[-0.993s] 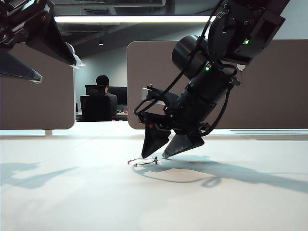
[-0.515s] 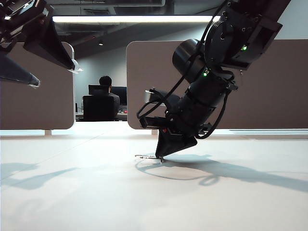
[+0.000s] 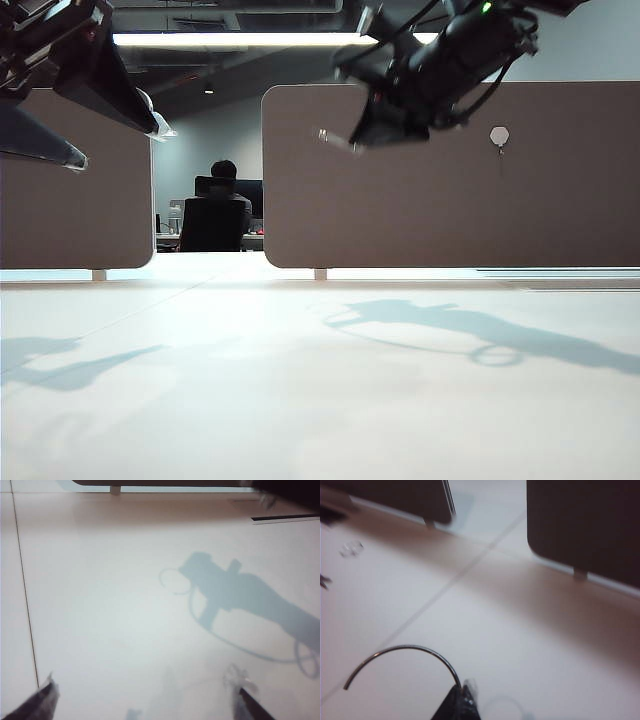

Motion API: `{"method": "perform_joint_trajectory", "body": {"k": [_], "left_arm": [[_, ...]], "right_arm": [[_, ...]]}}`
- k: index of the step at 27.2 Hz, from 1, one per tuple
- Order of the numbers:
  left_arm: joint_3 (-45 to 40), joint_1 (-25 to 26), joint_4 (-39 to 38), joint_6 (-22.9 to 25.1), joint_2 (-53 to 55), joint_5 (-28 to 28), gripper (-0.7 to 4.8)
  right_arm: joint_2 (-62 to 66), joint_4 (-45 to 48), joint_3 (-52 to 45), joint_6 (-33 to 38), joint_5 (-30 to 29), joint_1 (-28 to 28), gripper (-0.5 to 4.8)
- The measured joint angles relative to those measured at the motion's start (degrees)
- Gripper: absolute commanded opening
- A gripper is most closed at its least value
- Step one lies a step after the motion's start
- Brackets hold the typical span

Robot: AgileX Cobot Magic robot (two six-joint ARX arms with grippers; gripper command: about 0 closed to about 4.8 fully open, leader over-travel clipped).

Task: Hang the earring on the hook.

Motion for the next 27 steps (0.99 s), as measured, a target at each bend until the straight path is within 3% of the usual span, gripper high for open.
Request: {"method": "perform_joint_trajectory", "body": {"k": [4, 7, 9, 11, 14, 19, 27], "left_arm": [[0.0, 0.0, 3.7, 0.0, 0.0, 0.0, 4.79], [0.0, 0.0, 8.1, 0.6, 0.0, -1.8, 4.79], [0.2, 0.0, 11.6, 0.8, 0.3, -4.2, 4.79], [1.9, 0.0, 15.8, 1.2, 1.9, -6.5, 4.79], [9.3, 0.1, 18.6, 3.5, 9.3, -7.4, 4.79], [21.7, 0.1, 18.9, 4.0, 25.0, -7.4, 4.79], [23.5, 0.1, 21.5, 4.1, 32.7, -7.5, 4.79]], "right_arm": [[0.3, 16.0, 1.1, 10.6, -3.6, -9.1, -0.08], [0.1, 29.2, 1.2, 14.8, 1.4, -15.6, -0.08], [1.0, 31.8, 3.1, 14.9, 5.3, -18.4, -0.08], [4.4, 32.5, 7.3, 14.8, 8.8, -21.3, -0.08], [11.4, 31.7, 15.1, 13.7, 9.3, -23.4, -0.08], [23.4, 23.6, 31.4, -1.0, 14.2, -24.3, -0.08], [39.8, 19.4, 48.5, -4.6, 14.4, -28.3, -0.08]]}}
